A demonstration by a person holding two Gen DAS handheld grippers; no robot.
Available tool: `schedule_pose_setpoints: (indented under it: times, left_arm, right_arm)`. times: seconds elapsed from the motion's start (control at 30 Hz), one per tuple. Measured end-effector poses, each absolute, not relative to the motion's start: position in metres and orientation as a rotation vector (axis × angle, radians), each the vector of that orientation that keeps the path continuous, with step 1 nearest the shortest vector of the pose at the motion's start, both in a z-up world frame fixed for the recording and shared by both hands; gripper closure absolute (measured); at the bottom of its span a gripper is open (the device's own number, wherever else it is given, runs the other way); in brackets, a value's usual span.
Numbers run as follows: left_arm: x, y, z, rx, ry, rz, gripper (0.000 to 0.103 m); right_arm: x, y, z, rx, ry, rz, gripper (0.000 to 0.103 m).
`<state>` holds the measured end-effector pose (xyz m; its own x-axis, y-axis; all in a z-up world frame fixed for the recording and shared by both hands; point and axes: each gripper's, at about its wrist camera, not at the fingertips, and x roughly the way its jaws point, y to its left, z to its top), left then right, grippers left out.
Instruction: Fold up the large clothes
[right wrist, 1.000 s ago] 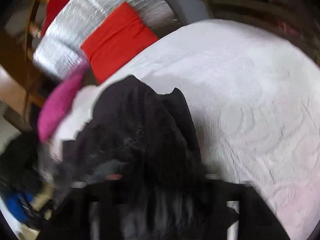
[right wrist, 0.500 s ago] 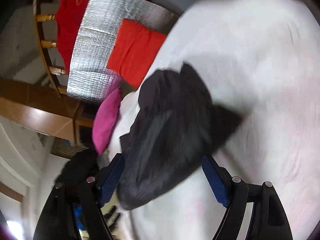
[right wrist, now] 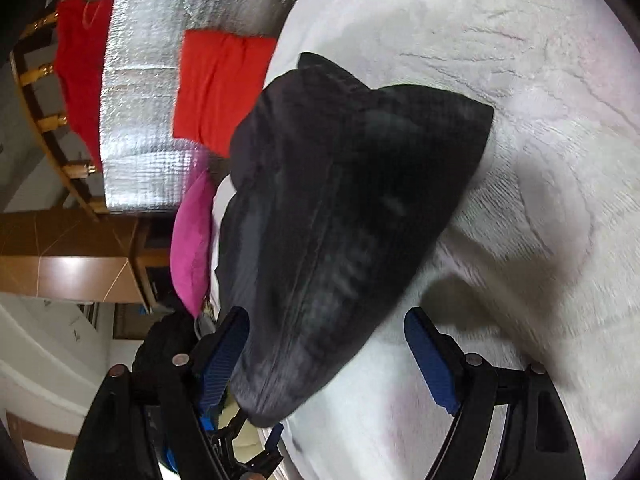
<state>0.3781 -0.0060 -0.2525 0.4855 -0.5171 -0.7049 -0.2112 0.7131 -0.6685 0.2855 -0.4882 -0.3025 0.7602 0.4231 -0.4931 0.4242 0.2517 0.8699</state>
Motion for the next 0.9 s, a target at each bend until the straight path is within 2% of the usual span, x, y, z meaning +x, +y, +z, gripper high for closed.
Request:
schedule_pose_setpoints:
  times: [0.3, 0.4, 0.43, 0.47, 0.5, 0.57, 0.63, 0.73, 0.9]
  left_arm:
    - [0.402, -0.008, -0.265, -0.867, 1.054, -0.188, 0.025]
    - [0.405, -0.013, -0.263, -0.810, 1.039, -0.178, 0.033]
    - [0.405, -0.015, -0.262, -0.786, 1.033, -0.173, 0.038]
    - [0.405, -0.016, -0.260, -0.761, 1.027, -0.168, 0.044]
    - [0.402, -0.019, -0.256, -0.735, 1.020, -0.168, 0.047]
    - [0.402, -0.023, -0.250, -0.699, 1.001, -0.174, 0.060]
    - [0.397, -0.027, -0.242, -0.653, 0.971, -0.188, 0.067]
    - [0.385, -0.027, -0.234, -0.610, 0.950, -0.194, 0.072]
    - [0.358, -0.015, -0.230, -0.613, 0.970, -0.215, 0.073]
  right_arm:
    - [0.313, -0.493, -0.304, 1.314, 0.635, -0.019, 0.019]
    - [0.320, -0.485, -0.298, 1.223, 0.643, -0.047, 0.021]
    - [0.321, -0.484, -0.296, 1.204, 0.643, -0.057, 0.025]
    - [0.322, -0.481, -0.294, 1.166, 0.651, -0.078, 0.034]
    - [0.322, -0.480, -0.292, 1.141, 0.658, -0.094, 0.039]
    - [0.321, -0.480, -0.289, 1.114, 0.659, -0.111, 0.053]
    - [0.319, -0.476, -0.280, 1.079, 0.637, -0.113, 0.061]
    - [0.310, -0.465, -0.265, 0.986, 0.613, -0.123, 0.064]
    - [0.282, -0.453, -0.253, 0.940, 0.640, -0.141, 0.065]
